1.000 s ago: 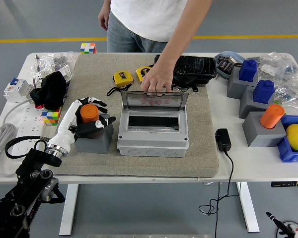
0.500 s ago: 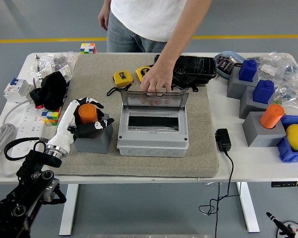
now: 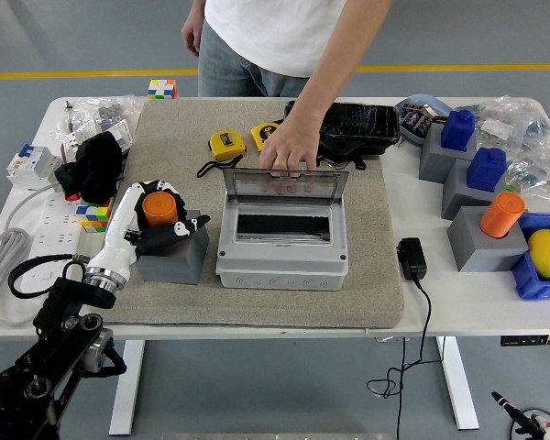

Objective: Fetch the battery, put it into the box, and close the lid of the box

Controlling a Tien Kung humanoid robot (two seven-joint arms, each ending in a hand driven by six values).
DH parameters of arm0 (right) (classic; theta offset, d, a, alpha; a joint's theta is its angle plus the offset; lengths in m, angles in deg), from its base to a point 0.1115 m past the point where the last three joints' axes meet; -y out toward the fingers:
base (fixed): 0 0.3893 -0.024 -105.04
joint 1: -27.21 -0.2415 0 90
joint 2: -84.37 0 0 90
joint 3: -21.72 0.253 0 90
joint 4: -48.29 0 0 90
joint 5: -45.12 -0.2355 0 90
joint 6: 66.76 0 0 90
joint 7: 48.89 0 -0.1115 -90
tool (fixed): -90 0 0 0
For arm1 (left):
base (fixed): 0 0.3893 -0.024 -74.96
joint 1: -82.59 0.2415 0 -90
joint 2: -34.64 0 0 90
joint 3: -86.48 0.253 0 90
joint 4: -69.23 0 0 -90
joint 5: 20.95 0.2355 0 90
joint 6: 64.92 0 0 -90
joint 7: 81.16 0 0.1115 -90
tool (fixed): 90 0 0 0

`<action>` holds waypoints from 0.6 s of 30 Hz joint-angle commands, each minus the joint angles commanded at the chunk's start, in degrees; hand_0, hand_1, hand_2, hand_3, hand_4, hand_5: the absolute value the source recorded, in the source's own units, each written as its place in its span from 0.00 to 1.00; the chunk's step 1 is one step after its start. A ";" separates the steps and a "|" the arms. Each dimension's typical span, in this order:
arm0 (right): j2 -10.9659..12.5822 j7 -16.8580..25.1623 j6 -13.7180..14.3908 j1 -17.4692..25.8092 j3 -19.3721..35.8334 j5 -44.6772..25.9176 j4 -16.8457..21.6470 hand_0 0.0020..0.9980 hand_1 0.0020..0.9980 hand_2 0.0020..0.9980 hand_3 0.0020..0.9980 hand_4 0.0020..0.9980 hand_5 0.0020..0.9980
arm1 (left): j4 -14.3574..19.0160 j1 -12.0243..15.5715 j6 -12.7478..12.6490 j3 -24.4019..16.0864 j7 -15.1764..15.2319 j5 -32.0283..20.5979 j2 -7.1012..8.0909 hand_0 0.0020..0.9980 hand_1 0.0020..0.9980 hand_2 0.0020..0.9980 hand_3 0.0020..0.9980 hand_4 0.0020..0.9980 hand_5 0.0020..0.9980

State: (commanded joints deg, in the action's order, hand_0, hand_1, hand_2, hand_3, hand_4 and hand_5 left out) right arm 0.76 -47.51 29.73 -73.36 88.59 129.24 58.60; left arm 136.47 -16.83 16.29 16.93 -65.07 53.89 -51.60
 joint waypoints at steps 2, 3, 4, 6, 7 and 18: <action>-0.01 0.01 0.01 0.00 -0.13 -0.13 0.00 0.88 0.86 0.80 0.85 1.00 1.00 | -0.03 0.01 -0.05 0.02 0.06 -0.52 -0.02 0.08 0.10 0.13 0.14 0.86 0.09; -0.01 0.02 0.02 -0.01 -0.22 -0.23 0.00 0.88 0.86 0.80 0.85 1.00 1.00 | 0.00 0.02 -0.08 0.01 0.07 -0.65 -0.03 0.08 0.10 0.13 0.14 0.86 0.09; -0.01 0.03 0.02 -0.03 -0.25 -0.26 0.00 0.88 0.86 0.80 0.85 1.00 1.00 | 0.03 -0.01 -0.15 0.03 0.10 -0.92 -0.03 0.08 0.10 0.13 0.14 0.86 0.09; 0.01 0.04 0.02 -0.06 -0.30 -0.30 0.00 0.88 0.86 0.80 0.85 1.00 1.00 | 0.05 -0.05 -0.26 0.00 0.08 -1.06 -0.04 0.08 0.10 0.13 0.14 0.86 0.09; 0.02 0.05 0.02 -0.08 -0.32 -0.33 0.00 0.88 0.86 0.80 0.85 1.00 1.00 | 0.07 -0.07 -0.29 0.00 0.07 -1.06 -0.05 0.08 0.10 0.13 0.14 0.86 0.09; 0.05 0.04 0.04 -0.01 -0.06 -0.18 0.00 0.88 0.86 0.81 0.85 1.00 1.00 | 0.77 -0.22 -0.86 -0.12 0.27 -1.58 -0.19 0.08 0.09 0.12 0.13 0.82 0.15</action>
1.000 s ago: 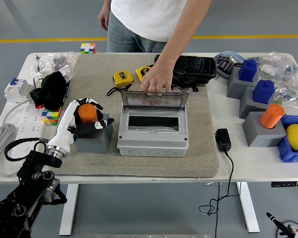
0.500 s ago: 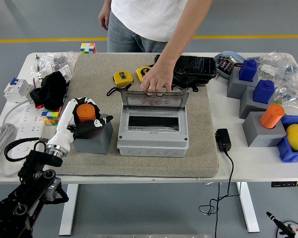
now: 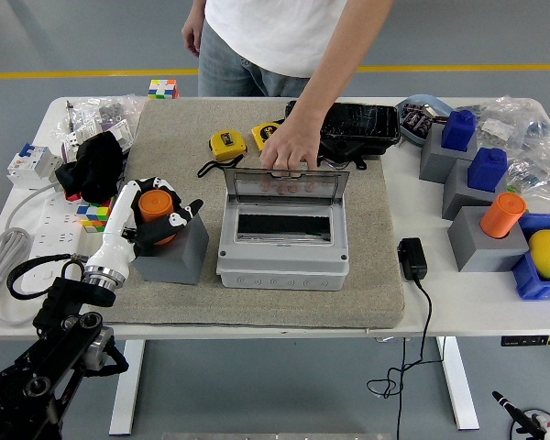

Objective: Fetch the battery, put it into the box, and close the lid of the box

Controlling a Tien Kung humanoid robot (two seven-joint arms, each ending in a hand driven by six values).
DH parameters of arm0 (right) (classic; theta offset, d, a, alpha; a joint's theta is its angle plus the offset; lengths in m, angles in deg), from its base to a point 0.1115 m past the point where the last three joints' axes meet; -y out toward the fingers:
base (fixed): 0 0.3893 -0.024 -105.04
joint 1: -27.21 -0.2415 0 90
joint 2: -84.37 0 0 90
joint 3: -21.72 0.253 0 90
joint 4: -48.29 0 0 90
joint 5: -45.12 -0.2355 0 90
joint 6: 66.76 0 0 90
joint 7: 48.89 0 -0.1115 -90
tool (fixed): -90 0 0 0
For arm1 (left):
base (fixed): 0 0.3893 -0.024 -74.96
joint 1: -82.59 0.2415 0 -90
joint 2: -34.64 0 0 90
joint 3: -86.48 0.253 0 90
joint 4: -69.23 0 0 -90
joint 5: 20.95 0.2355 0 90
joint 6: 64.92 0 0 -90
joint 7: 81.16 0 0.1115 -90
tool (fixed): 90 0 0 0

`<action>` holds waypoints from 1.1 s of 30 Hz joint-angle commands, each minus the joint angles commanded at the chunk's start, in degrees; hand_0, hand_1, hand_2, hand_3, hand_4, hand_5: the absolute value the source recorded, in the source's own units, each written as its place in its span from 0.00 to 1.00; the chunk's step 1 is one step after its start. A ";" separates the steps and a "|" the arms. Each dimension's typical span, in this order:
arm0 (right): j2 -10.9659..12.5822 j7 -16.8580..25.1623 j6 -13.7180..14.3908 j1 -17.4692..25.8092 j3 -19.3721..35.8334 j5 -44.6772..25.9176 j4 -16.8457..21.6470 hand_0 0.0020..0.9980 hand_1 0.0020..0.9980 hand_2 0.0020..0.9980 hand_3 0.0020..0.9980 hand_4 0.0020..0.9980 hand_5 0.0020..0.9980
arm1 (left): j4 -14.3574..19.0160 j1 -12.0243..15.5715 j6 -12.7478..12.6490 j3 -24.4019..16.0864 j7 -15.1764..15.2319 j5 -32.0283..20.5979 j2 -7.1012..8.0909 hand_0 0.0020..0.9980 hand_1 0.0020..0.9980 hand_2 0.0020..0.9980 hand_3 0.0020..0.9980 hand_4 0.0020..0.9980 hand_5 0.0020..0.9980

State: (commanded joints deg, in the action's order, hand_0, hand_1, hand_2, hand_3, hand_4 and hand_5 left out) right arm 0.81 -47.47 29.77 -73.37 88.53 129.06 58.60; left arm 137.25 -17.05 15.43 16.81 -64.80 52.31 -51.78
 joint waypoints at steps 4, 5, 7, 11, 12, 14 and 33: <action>0.02 0.05 0.01 -0.01 -0.10 -0.13 0.00 0.88 0.86 0.81 0.85 1.00 1.00 | -0.06 -0.05 -0.07 -0.04 -0.11 0.31 -0.08 0.08 0.08 0.12 0.13 0.82 0.16; 0.05 0.05 0.01 -0.02 -0.09 -0.13 0.00 0.88 0.86 0.81 0.85 1.00 1.00 | -0.10 -0.03 -0.07 -0.03 -0.15 0.45 -0.12 0.08 0.08 0.12 0.13 0.82 0.16; 0.06 0.02 -0.01 -0.03 0.24 0.14 0.00 0.88 0.86 0.81 0.85 1.00 1.00 | -0.21 0.00 -0.11 0.05 -0.14 0.53 -0.15 0.08 0.08 0.12 0.13 0.82 0.16; 0.09 0.02 0.00 -0.03 0.32 0.17 0.00 0.88 0.86 0.80 0.85 1.00 1.00 | -0.28 0.03 -0.39 0.05 -0.07 0.54 -0.19 0.08 0.09 0.12 0.12 0.81 0.15; 0.10 0.03 0.00 -0.03 0.27 0.10 0.00 0.88 0.86 0.80 0.85 1.00 1.00 | -0.24 0.01 -0.41 0.01 -0.05 0.52 -0.18 0.08 0.09 0.12 0.12 0.81 0.15; 0.09 0.04 0.01 -0.03 0.15 -0.02 0.00 0.88 0.86 0.81 0.85 1.00 1.00 | -0.16 -0.03 -0.53 -0.05 -0.01 0.49 -0.14 0.07 0.08 0.12 0.12 0.81 0.14; 0.06 0.03 0.04 0.21 -0.24 -0.30 0.00 0.88 0.86 0.81 0.84 1.00 1.00 | 0.42 0.38 0.44 -0.77 -0.51 3.06 0.02 0.07 0.10 0.13 0.14 0.89 0.00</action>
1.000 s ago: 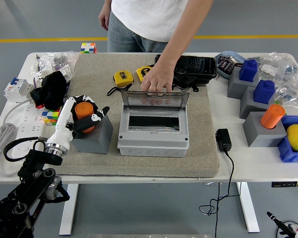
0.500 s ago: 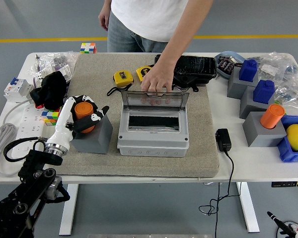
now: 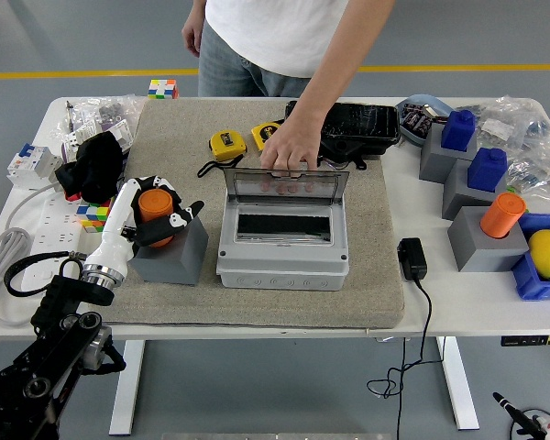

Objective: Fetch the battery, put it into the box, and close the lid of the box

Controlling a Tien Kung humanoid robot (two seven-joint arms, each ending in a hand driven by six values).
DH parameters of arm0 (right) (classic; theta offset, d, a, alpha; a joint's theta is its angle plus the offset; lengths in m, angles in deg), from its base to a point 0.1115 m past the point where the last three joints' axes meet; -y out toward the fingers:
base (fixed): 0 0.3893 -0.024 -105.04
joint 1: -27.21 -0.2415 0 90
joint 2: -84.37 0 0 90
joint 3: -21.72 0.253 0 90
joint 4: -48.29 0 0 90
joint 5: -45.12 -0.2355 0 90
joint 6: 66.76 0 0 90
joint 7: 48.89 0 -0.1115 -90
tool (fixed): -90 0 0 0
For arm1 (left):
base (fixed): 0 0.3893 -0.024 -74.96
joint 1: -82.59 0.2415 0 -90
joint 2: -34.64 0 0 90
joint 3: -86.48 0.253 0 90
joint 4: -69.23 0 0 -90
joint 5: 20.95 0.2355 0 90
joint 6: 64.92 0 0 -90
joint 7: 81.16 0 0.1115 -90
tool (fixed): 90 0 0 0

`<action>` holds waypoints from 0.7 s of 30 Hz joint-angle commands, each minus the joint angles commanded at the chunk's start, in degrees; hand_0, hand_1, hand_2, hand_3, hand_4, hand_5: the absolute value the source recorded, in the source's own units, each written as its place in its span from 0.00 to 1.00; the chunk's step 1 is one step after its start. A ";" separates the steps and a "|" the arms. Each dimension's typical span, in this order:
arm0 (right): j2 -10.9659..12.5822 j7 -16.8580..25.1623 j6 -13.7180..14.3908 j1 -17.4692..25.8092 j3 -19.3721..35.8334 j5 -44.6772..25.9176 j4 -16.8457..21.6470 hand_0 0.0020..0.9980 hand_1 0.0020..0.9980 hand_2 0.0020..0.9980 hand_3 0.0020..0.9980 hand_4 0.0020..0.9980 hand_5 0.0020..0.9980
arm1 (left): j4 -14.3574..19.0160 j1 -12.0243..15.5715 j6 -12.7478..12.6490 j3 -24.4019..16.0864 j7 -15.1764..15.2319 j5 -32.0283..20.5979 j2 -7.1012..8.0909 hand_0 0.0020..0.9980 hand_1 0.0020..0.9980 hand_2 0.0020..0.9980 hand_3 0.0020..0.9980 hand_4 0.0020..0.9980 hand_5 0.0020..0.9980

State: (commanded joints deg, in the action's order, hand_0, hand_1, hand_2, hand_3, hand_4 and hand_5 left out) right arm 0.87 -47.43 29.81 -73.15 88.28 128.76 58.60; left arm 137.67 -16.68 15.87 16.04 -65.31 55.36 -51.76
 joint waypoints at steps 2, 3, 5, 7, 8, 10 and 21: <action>0.00 0.00 -0.01 0.05 0.03 0.03 0.00 0.88 0.86 0.81 0.84 1.00 1.00 | 0.13 0.01 -0.04 -0.15 0.02 0.04 -0.01 0.07 0.10 0.13 0.14 0.89 0.00; 0.00 0.00 -0.02 0.05 0.00 0.02 0.00 0.88 0.86 0.81 0.84 1.00 1.00 | 0.17 0.00 -0.05 -0.20 0.04 0.03 -0.01 0.07 0.10 0.13 0.14 0.89 0.00; 0.03 0.04 0.01 -0.02 0.01 -0.03 0.00 0.88 0.86 0.81 0.85 1.00 1.00 | 0.35 -0.07 -0.14 -0.30 0.01 0.12 0.06 0.07 0.09 0.12 0.14 0.88 0.00; 0.07 0.05 0.00 -0.10 -0.01 -0.06 0.00 0.88 0.86 0.81 0.85 1.00 1.00 | 0.53 -0.12 -0.23 -0.37 -0.03 0.22 0.10 0.07 0.09 0.12 0.14 0.88 0.00; 0.06 0.03 0.00 -0.14 0.16 0.04 0.00 0.88 0.86 0.81 0.85 1.00 1.00 | 0.63 -0.15 -0.29 -0.44 -0.08 0.29 0.09 0.07 0.09 0.12 0.14 0.88 0.00; 0.05 0.04 -0.01 -0.13 0.15 -0.02 0.00 0.88 0.86 0.81 0.85 1.00 1.00 | 0.80 -0.18 -0.44 -0.52 -0.15 0.35 0.07 0.07 0.09 0.12 0.14 0.88 0.00; -0.05 0.05 -0.01 -0.14 0.35 -0.01 0.00 0.88 0.86 0.80 0.85 1.00 1.00 | 1.97 -0.28 -0.22 -0.67 -0.09 -0.21 0.12 0.06 0.09 0.12 0.14 0.86 0.00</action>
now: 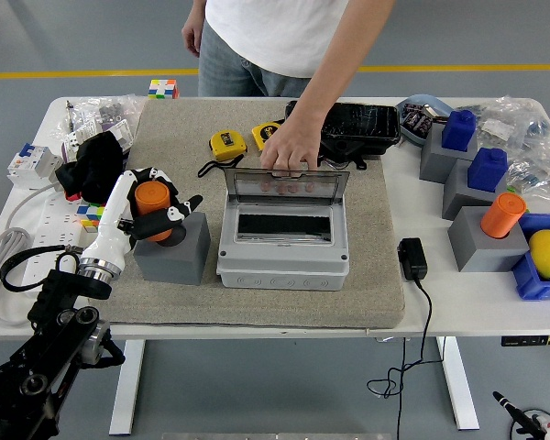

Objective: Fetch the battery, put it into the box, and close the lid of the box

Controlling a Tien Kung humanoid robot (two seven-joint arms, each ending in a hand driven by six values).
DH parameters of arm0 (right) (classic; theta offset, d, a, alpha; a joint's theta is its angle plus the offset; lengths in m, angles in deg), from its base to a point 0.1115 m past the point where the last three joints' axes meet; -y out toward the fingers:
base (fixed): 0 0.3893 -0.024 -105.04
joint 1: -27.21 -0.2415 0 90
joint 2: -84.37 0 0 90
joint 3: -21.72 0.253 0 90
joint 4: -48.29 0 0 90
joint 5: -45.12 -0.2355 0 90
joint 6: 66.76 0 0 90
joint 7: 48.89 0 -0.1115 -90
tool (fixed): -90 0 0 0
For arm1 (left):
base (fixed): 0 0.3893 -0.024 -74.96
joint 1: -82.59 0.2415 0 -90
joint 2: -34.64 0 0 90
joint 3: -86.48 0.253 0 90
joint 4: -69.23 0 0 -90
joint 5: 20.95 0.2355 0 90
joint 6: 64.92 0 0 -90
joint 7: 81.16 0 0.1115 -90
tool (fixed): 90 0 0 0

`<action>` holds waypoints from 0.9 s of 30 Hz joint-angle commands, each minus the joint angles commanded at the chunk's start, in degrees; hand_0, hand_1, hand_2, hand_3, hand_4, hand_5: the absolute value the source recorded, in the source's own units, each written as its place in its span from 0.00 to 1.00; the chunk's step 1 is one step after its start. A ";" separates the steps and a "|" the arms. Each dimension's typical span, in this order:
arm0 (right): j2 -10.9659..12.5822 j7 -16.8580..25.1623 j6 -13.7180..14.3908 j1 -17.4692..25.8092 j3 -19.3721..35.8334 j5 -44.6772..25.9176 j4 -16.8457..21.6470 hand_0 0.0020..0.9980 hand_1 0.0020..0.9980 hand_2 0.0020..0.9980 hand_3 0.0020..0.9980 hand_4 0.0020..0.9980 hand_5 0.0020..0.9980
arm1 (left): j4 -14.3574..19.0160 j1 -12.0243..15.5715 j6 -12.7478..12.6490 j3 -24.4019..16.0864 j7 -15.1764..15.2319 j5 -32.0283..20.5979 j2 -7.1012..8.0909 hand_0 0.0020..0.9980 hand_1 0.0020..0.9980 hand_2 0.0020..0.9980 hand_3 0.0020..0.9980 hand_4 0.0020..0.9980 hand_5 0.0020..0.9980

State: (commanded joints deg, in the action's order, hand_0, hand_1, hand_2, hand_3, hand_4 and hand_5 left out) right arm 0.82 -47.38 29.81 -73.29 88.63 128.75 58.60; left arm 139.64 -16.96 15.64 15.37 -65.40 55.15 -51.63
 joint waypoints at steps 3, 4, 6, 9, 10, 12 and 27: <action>0.03 -0.01 -0.01 -0.01 0.16 0.14 0.00 0.88 0.86 0.80 0.84 1.00 1.00 | 1.08 0.17 -0.25 0.24 0.17 0.45 0.07 0.05 0.08 0.11 0.14 0.82 0.00; 0.05 -0.02 -0.02 -0.02 0.21 0.17 0.00 0.88 0.86 0.80 0.84 1.00 1.00 | 1.31 0.18 -0.36 0.29 0.17 0.71 0.08 0.05 0.08 0.11 0.14 0.82 0.00; 0.07 -0.03 -0.02 -0.01 0.43 0.33 0.00 0.88 0.86 0.80 0.84 1.00 1.00 | 2.07 0.23 -0.73 0.53 0.02 2.15 0.20 0.05 0.08 0.11 0.14 0.82 0.00; 0.11 -0.01 -0.04 -0.04 0.45 0.30 0.00 0.88 0.86 0.80 0.84 1.00 1.00 | 2.90 0.40 -0.90 1.20 -0.15 3.46 0.41 0.04 0.08 0.11 0.13 0.83 0.00; 0.12 0.00 -0.04 -0.05 0.41 0.26 0.00 0.88 0.86 0.80 0.84 1.00 1.00 | 3.19 0.46 -1.11 1.41 -0.23 4.24 0.50 0.04 0.08 0.11 0.13 0.83 0.00; 0.10 0.01 -0.04 -0.06 0.43 0.24 0.00 0.88 0.86 0.80 0.84 1.00 1.00 | 4.33 0.66 -2.27 1.85 -0.83 7.54 1.04 0.04 0.08 0.11 0.13 0.83 0.00; 0.40 -0.04 -0.03 -0.21 0.66 0.60 0.00 0.88 0.86 0.80 0.84 1.00 1.00 | 14.78 0.89 -7.11 6.84 -7.43 42.83 7.33 0.04 0.07 0.10 0.12 0.79 0.00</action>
State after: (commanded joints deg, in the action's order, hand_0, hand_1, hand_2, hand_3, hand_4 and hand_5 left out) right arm 1.22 -47.42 29.78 -73.50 89.29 129.35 58.60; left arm 154.42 -16.07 8.53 22.21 -72.83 97.99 -44.30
